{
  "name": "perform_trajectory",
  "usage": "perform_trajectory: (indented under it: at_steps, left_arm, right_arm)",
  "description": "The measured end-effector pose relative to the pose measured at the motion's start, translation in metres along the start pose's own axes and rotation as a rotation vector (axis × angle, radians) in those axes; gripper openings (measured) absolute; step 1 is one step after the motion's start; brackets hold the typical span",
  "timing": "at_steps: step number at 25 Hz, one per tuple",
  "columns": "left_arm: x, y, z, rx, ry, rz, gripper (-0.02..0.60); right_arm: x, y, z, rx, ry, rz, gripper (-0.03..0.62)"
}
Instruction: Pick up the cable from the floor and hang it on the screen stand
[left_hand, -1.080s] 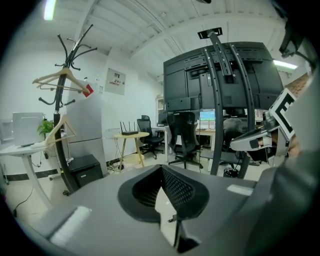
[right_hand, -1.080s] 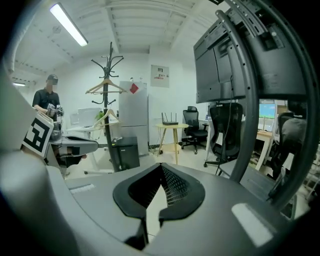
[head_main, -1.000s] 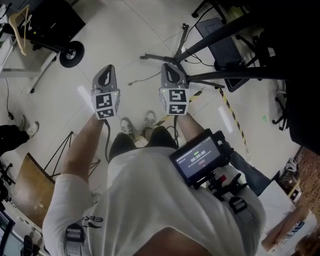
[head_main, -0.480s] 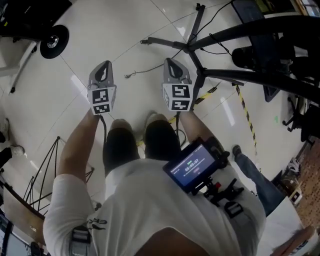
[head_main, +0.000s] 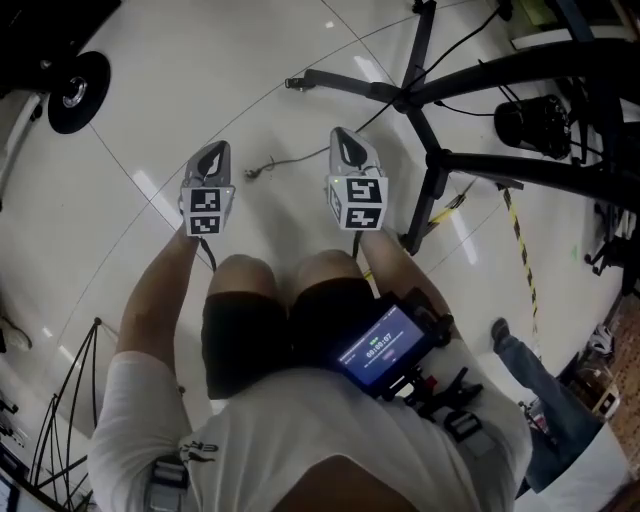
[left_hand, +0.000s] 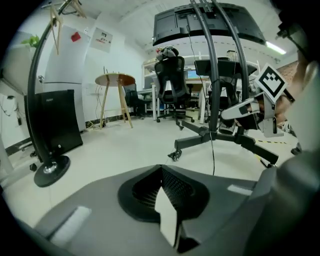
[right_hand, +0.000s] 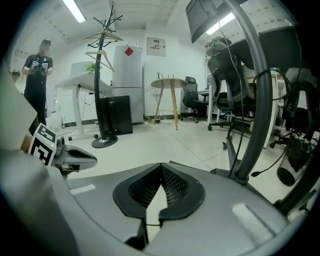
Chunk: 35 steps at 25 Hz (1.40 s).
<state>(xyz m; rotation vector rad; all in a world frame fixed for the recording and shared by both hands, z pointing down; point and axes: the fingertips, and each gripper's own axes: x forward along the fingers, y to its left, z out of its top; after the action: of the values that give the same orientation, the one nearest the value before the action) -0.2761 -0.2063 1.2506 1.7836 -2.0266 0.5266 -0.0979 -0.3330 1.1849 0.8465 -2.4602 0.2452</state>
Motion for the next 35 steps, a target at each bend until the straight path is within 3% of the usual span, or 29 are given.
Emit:
perform_trajectory:
  at_steps: [7,10,13,16,20,28,35]
  left_arm:
    - [0.032,-0.041,-0.090,0.109,0.130,-0.209,0.005]
    - [0.034,-0.061,-0.122,0.151,0.200,-0.312,0.095]
    - [0.037,-0.074,-0.146,0.199,0.258,-0.363,0.182]
    - [0.043,-0.080,-0.158,0.230,0.292,-0.368,0.220]
    - [0.055,-0.084,-0.168,0.256,0.313,-0.347,0.222]
    - [0.064,-0.091,-0.175,0.319,0.332,-0.312,0.170]
    - [0.060,-0.082,-0.166,0.216,0.322,-0.303,0.166]
  right_arm:
    - [0.023,-0.005,-0.049,0.015,0.013,-0.022,0.014]
    - [0.024,-0.008,-0.059,0.018,0.024,-0.030,0.014]
    - [0.022,-0.012,-0.061,0.016,0.025,-0.038,0.014]
    - [0.021,-0.017,-0.063,0.015,0.026,-0.045,0.014]
    - [0.020,-0.020,-0.066,0.013,0.028,-0.050,0.014]
    - [0.017,-0.022,-0.070,0.005,0.038,-0.052,0.014]
    - [0.019,-0.024,-0.070,0.005,0.031,-0.052,0.014]
